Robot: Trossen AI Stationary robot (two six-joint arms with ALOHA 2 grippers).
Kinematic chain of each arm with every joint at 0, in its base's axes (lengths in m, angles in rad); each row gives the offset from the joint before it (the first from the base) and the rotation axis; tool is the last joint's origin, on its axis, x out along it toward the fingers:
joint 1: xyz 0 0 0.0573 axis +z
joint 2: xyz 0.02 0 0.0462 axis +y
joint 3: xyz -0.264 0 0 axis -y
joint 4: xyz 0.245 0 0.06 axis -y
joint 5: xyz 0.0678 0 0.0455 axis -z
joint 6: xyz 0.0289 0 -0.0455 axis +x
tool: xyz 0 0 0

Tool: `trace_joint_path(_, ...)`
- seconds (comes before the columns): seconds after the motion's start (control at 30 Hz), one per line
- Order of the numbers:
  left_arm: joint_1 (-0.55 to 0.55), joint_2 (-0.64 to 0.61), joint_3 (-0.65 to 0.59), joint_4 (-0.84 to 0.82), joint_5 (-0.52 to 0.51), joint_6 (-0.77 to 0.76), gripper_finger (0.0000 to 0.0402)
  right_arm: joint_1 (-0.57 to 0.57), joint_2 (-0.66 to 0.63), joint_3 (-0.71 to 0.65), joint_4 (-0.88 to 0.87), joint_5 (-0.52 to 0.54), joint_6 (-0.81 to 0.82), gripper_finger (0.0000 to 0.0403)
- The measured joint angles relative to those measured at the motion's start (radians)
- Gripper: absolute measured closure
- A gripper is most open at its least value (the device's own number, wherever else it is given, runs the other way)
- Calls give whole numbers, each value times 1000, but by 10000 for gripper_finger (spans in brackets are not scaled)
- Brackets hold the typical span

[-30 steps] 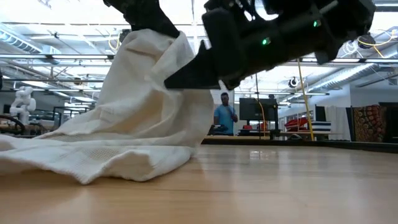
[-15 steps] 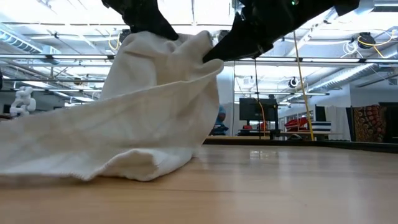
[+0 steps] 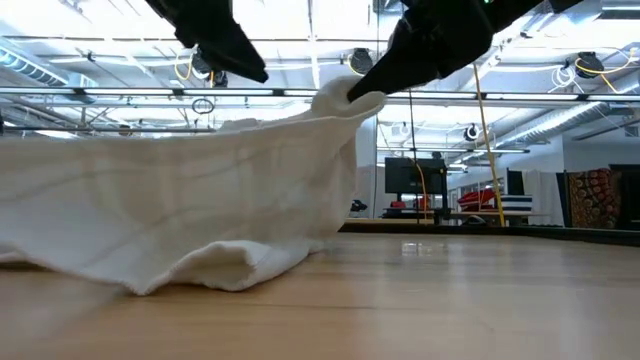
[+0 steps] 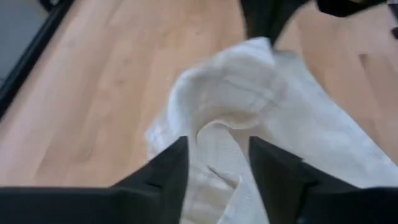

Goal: Roll towel
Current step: Roll the white kitchen towel

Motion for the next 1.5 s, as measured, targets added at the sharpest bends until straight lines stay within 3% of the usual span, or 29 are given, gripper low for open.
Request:
trace_joint_path(0.17, -58, 90, 0, 151, -20, 99, 176, -8, -37, 0, -60, 3, -5, 403)
trace_joint_path(0.37, -87, 190, 0, 273, -185, 160, 173, -24, -84, 0, -157, 9, -15, 403)
trace_joint_path(0.67, -88, 322, 0, 333, -258, 129, 177, -35, -114, 0, -243, 8, -6, 403)
trace_joint_path(0.8, -89, 350, 0, 334, -270, 129, 221, -34, -114, 0, -292, 6, -1, 402)
trace_joint_path(1.03, -88, 330, 0, 285, -349, 127, 378, -34, -114, 0, -341, 7, 16, 402)
trace_joint_path(1.1, -82, 306, 0, 261, -371, 100, 392, -34, -114, 0, -354, 6, 24, 402)
trace_joint_path(1.27, -72, 242, 0, 145, -359, -32, 353, -34, -114, 0, -418, 6, 81, 402)
trace_joint_path(1.5, -104, 192, 1, -138, -286, -278, 265, -34, -114, 0, -477, 6, 122, 402)
